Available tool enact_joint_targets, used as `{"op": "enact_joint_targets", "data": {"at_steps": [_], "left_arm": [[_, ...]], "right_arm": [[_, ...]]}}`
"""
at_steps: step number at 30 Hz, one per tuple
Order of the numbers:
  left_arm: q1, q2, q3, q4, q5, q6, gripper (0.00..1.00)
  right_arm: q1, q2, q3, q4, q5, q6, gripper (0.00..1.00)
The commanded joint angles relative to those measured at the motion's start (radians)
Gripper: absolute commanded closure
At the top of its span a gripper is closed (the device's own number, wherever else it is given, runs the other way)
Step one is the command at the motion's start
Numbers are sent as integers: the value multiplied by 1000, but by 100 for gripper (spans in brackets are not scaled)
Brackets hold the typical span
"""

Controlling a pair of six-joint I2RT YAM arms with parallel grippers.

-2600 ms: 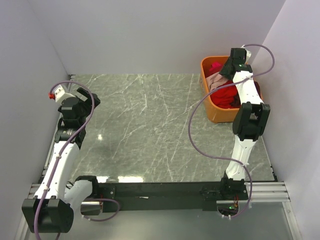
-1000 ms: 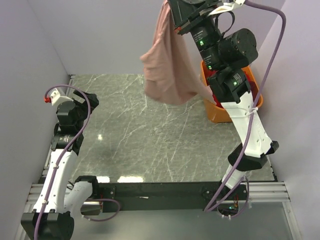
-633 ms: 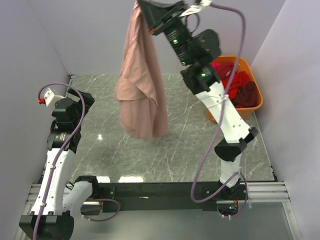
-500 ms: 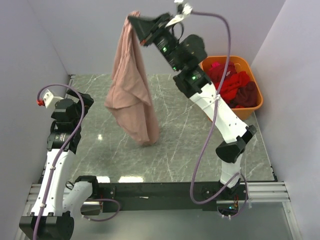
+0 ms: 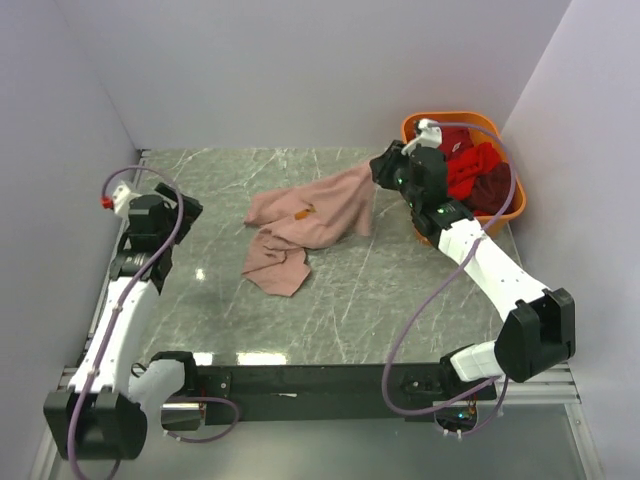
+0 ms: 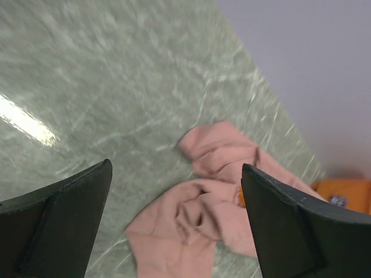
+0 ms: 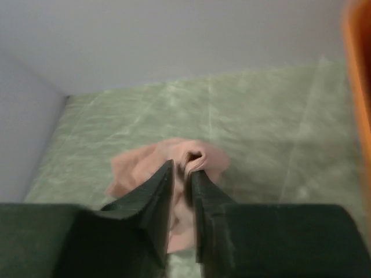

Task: Fold and stack the t-shirts
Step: Move the tshirt to the center of the board, then flatten the tshirt out

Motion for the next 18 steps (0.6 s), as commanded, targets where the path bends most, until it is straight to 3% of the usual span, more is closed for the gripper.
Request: {"op": "enact_joint_targets", "data": {"at_steps": [1, 3, 4, 9, 14, 18], "left_arm": [[1, 87, -26, 106, 170, 45, 1], [-2, 131, -27, 140, 291, 70, 0], [-10, 174, -31, 160, 324, 87, 1], [-97, 289, -40, 198, 384, 131, 1], [-174, 377, -81, 186, 393, 139, 1], [-243, 394, -123, 183, 402, 124, 0]], "right_arm": [[-31, -29, -39, -76, 58, -14, 53], [-31, -32, -62, -76, 68, -42, 19], [-31, -35, -67, -78, 68, -44, 16], [-14, -38, -94, -122, 23, -50, 15], [73, -9, -120, -228, 187, -90, 15], [98, 73, -98, -262, 175, -85, 17]]}}
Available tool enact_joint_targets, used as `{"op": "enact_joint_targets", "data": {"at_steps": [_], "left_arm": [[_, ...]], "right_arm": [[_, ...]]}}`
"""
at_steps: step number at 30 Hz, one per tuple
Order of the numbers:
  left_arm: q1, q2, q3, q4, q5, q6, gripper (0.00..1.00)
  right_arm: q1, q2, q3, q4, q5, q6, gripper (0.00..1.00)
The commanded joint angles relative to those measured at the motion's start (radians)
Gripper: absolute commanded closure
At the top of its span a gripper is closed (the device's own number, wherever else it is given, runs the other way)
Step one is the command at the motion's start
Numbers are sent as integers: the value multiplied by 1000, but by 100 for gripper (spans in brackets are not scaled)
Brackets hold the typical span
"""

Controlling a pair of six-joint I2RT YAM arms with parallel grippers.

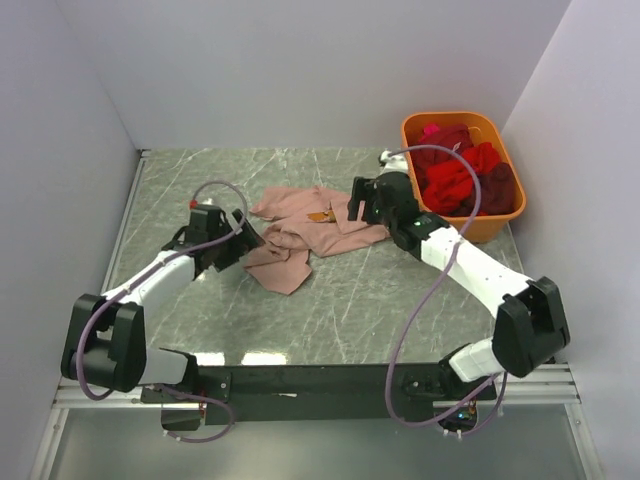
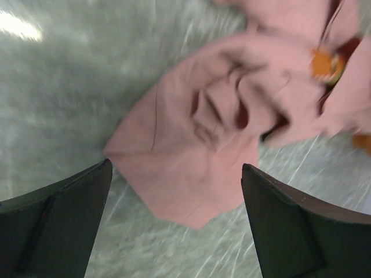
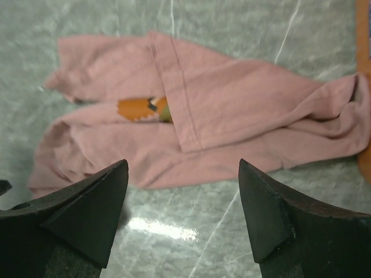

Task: Fold and stack the t-shirts
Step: Flatten the tshirt out

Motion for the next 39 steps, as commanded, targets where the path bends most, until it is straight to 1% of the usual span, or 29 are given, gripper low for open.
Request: {"op": "enact_joint_targets", "data": {"at_steps": [1, 5, 8, 12, 15, 18, 19, 21, 22, 23, 24, 25, 26, 27, 28, 29, 31, 32, 34, 35, 36, 39], "left_arm": [[-45, 3, -36, 19, 29, 14, 0], [-62, 13, -73, -2, -14, -6, 1], [-62, 48, -85, 16, -23, -14, 1], [-63, 153, -44, 21, -19, -6, 1], [-63, 222, 1, 21, -28, 1, 7], [-65, 275, 36, 28, -28, 9, 21], [-65, 287, 50, 28, -29, 12, 31], [-71, 313, 64, 22, -46, 17, 45], [-73, 321, 76, 22, -48, 21, 57], [-74, 325, 80, 24, -49, 24, 65], [-77, 332, 87, 22, -48, 30, 77], [-79, 333, 100, 18, -60, 32, 99], [-79, 333, 108, 13, -72, 32, 99], [-80, 324, 113, 10, -88, 35, 99], [-79, 318, 117, 4, -101, 37, 99], [-79, 309, 120, 2, -117, 37, 99], [-79, 275, 122, -1, -160, 34, 99], [-80, 261, 122, -4, -193, 32, 99], [-79, 218, 123, -10, -238, 15, 99], [-79, 203, 123, -15, -271, 15, 99], [-80, 175, 123, -18, -292, 6, 99], [-79, 111, 133, -25, -354, 3, 99]], "right_arm": [[12, 66, 33, -52, 32, -24, 18], [44, 185, 94, -57, 25, -42, 18], [57, 274, 162, -70, 39, -50, 18], [57, 385, 239, -86, 38, -61, 21], [57, 471, 301, -95, 48, -79, 21], [55, 547, 367, -113, 58, -101, 22], [57, 584, 404, -133, 73, -113, 22], [57, 613, 435, -156, 87, -117, 24], [55, 633, 449, -170, 103, -119, 25], [57, 641, 453, -172, 116, -118, 25], [55, 646, 453, -170, 127, -114, 26], [55, 659, 456, -175, 134, -110, 26], [52, 664, 460, -178, 153, -105, 29], [52, 670, 460, -181, 163, -98, 34], [50, 670, 453, -181, 171, -84, 38], [50, 667, 447, -176, 189, -81, 47], [50, 643, 429, -165, 217, -72, 59], [50, 631, 421, -162, 244, -75, 70], [50, 577, 395, -150, 278, -73, 79], [50, 557, 383, -141, 291, -78, 92], [50, 536, 371, -133, 323, -81, 100], [50, 447, 323, -98, 364, -93, 100]]}}
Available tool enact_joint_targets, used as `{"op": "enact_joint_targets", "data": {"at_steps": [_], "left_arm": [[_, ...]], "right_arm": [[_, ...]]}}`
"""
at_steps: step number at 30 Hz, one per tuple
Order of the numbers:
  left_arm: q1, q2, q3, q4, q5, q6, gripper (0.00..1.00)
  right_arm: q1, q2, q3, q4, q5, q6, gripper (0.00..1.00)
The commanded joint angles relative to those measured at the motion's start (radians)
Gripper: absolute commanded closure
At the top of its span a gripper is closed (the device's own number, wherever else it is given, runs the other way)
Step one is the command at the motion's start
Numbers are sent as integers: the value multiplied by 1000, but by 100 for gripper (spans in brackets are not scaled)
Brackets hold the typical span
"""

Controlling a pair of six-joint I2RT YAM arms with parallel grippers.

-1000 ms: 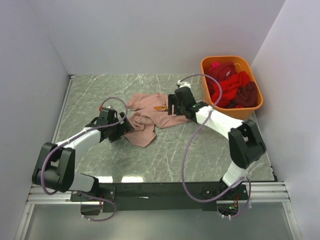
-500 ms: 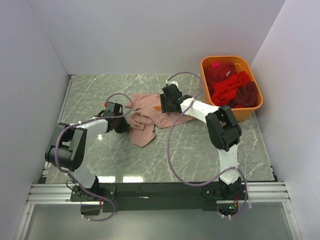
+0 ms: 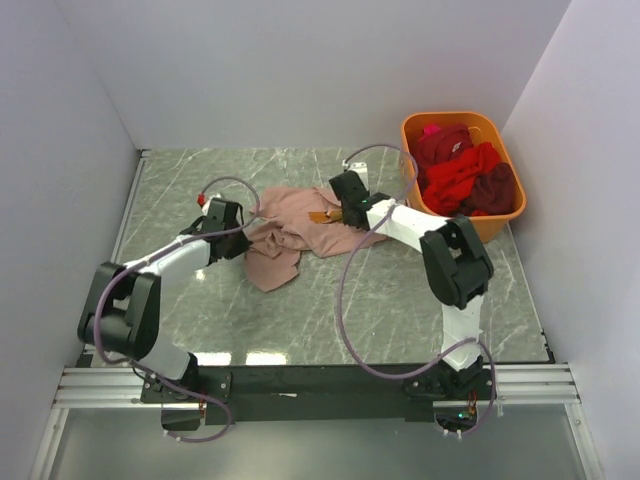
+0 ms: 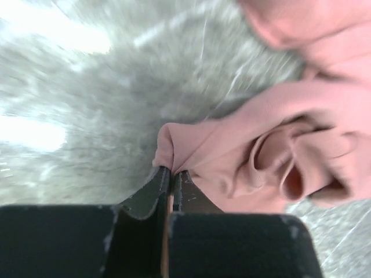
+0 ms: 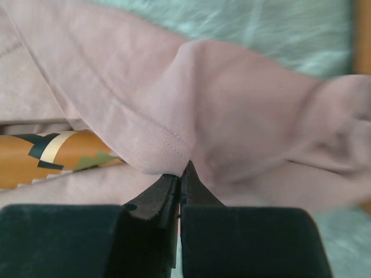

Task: Fold and stack the t-shirts
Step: Flatten the tshirt out

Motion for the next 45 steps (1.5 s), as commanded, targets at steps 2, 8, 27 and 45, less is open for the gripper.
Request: {"op": "enact_joint_targets", "data": {"at_steps": [2, 8, 27, 45], "left_arm": [[0, -150, 62, -21, -169, -9, 99], [0, -329, 121, -32, -299, 17, 99], [0, -932, 512, 1, -249, 188, 99], [234, -299, 679, -77, -464, 202, 99]], "right_arm": [[-1, -220, -28, 52, 137, -34, 100], [-1, -423, -17, 30, 168, -94, 100], [48, -1037, 311, -97, -188, -226, 100], [-124, -882, -95, -117, -235, 121, 100]]}}
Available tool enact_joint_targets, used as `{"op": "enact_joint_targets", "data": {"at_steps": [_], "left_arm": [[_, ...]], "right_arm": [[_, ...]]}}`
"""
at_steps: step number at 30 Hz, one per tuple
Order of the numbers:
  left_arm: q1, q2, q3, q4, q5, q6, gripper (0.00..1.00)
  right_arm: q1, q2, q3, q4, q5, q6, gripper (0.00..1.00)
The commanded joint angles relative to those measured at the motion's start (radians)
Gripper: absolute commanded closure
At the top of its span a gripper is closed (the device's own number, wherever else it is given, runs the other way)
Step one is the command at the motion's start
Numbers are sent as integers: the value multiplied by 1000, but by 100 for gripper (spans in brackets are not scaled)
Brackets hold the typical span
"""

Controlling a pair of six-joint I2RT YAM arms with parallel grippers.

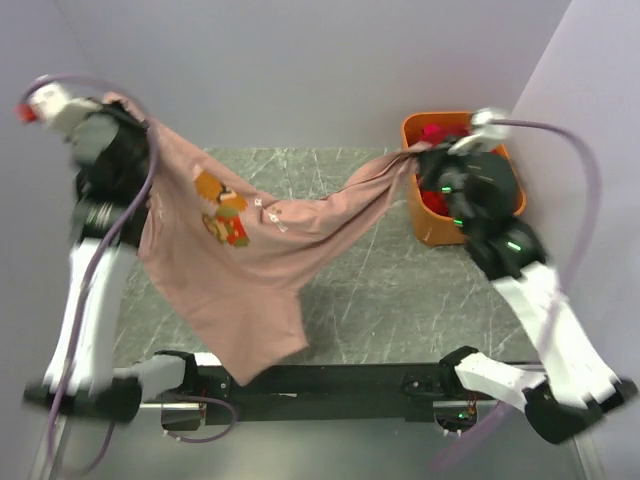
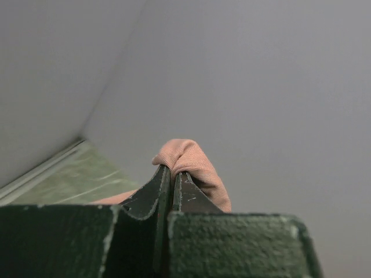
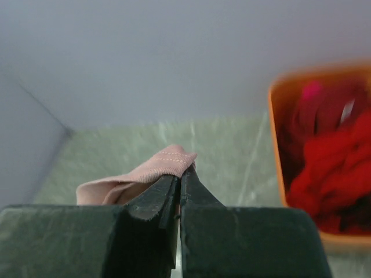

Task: Fold and stack the t-shirts
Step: Flatten the tshirt out

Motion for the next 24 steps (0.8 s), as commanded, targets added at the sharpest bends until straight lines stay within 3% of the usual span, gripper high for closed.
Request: {"op": "enact_joint_targets", "data": {"at_steps": [1, 2, 3, 6, 7, 10, 15, 20, 24], "left_arm": [[147, 211, -77, 18, 113, -6, 99], [173, 303, -97, 73, 140, 17, 97], [173, 352, -85, 69, 163, 30, 67], [173, 512, -45, 77, 197, 66, 1], [171, 541, -35, 63, 197, 66, 1], [173, 604, -5, -13, 162, 20, 1], [173, 520, -164, -105, 177, -110, 1], [173, 314, -500, -45, 451, -244, 1], [171, 227, -688, 28, 568, -270, 1]], "right_arm": [[-73, 85, -237, 30, -134, 177, 100], [-92, 98, -345, 64, -162, 195, 98], [-96, 137, -390, 130, -198, 194, 94], [-101, 266, -426, 97, -240, 200, 55], [-101, 295, -415, 71, -190, 195, 34], [-100, 365, -372, 20, -130, 197, 25], [-90, 337, -418, 103, -229, 177, 23], [-58, 392, -402, 107, -231, 138, 21], [-35, 504, -313, 66, -199, 131, 21]]}}
